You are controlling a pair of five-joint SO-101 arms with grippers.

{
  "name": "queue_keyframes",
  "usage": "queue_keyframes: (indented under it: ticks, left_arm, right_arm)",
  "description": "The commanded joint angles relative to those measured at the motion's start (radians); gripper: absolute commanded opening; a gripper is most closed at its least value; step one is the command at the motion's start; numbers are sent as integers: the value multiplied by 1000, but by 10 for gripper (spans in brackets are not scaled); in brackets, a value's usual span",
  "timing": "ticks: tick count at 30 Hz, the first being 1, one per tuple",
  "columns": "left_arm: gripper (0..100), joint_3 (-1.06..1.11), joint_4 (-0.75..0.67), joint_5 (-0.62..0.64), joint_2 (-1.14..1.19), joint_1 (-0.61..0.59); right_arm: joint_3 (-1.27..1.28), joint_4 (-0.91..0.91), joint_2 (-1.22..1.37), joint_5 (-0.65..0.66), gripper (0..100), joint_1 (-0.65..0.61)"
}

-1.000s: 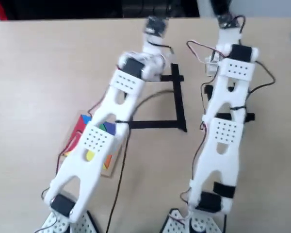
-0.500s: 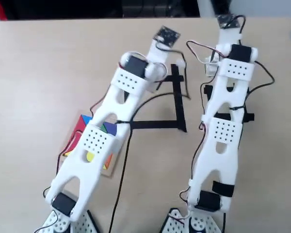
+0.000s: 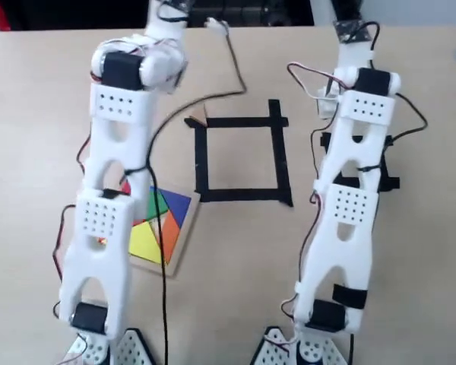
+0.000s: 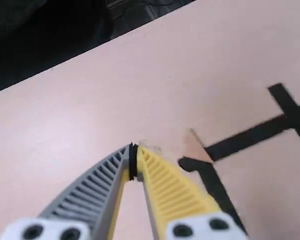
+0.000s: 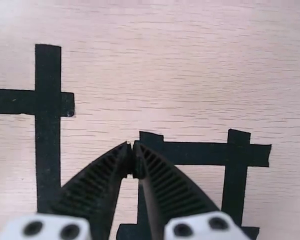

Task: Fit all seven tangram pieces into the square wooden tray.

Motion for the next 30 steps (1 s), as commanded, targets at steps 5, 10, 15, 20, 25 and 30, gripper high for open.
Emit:
queue_keyframes:
  ticks: [5, 10, 15, 20, 25, 30]
  left_arm:
    - [29, -27, -376, -35, 255, -61]
    - [29, -64, -471, -61, 354, -84]
    - [29, -62, -423, -63, 434, -114]
    - [29, -64, -425, -63, 485, -145]
    - [29, -61, -531, -63, 528, -97]
    - [29, -62, -623, -63, 591, -102]
  right_arm:
    - [-47, -32, 53, -8, 11, -25]
    - [-48, -32, 70, -6, 11, -23]
    - [-47, -89, 87, -6, 12, -68]
    - [-42, -198, 90, 101, 12, -209]
    - [8, -299, 85, 166, 11, -301]
    - [107, -384, 88, 311, 11, -333]
